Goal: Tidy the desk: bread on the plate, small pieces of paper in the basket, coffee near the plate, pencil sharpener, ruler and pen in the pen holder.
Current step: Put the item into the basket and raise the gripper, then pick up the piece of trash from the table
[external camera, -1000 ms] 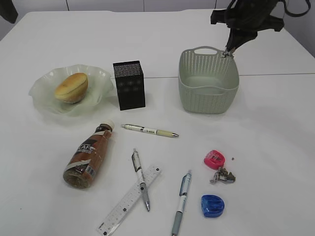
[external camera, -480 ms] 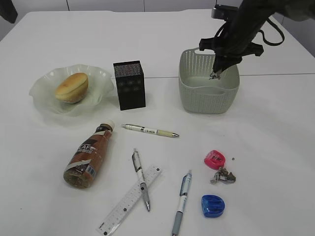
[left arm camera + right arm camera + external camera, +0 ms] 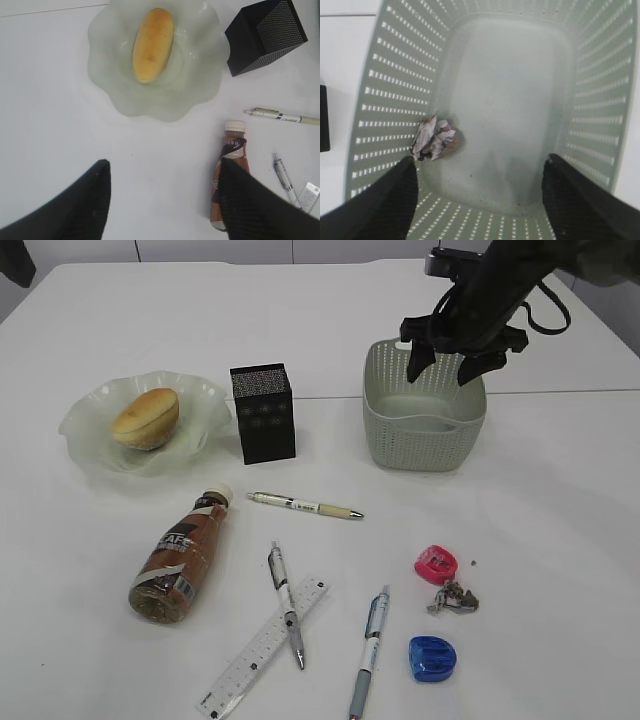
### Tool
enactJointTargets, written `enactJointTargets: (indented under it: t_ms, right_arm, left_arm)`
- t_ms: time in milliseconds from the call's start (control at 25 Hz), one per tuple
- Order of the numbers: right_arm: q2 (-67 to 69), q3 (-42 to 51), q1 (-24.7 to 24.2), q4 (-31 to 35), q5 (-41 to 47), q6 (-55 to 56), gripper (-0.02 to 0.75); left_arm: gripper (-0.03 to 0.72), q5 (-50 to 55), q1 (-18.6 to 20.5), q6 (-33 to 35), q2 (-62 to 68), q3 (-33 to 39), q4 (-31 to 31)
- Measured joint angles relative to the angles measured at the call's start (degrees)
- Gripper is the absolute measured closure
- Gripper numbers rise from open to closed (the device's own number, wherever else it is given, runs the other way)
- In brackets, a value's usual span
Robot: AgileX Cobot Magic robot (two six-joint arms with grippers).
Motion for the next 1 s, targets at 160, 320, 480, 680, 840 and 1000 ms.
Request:
enactJointTargets:
  t_ms: [160, 320, 480, 680, 840, 1000]
  right_arm:
    - [-0.13, 0.0, 0.0, 0.1, 0.99, -1.89, 0.162]
    - [-2.2, 0.0, 0.0, 0.1, 4.52, -5.94, 0.162]
    - [-5.82, 0.0, 0.0, 0.1, 8.5, -9.35, 0.162]
    - [-8.59, -0.08, 0.0, 0.1, 9.49, -9.95, 0.162]
    - [-11.81, 3.02, 0.0, 0.1, 9.49, -7.25, 0.162]
    - [-16.47, 9.67, 0.0, 0.1, 9.49, -4.49, 0.162]
  left_arm:
    - [0.2, 0.0, 0.0, 0.0, 0.0, 0.0, 0.12]
    - [0.2, 0.0, 0.0, 0.0, 0.0, 0.0, 0.12]
    - [0.2, 0.0, 0.0, 0.0, 0.0, 0.0, 0.2]
    - [0.2, 0.0, 0.0, 0.0, 0.0, 0.0, 0.2]
    - [0.2, 0.0, 0.0, 0.0, 0.0, 0.0, 0.2]
    - [0.2, 0.0, 0.0, 0.0, 0.0, 0.0, 0.2]
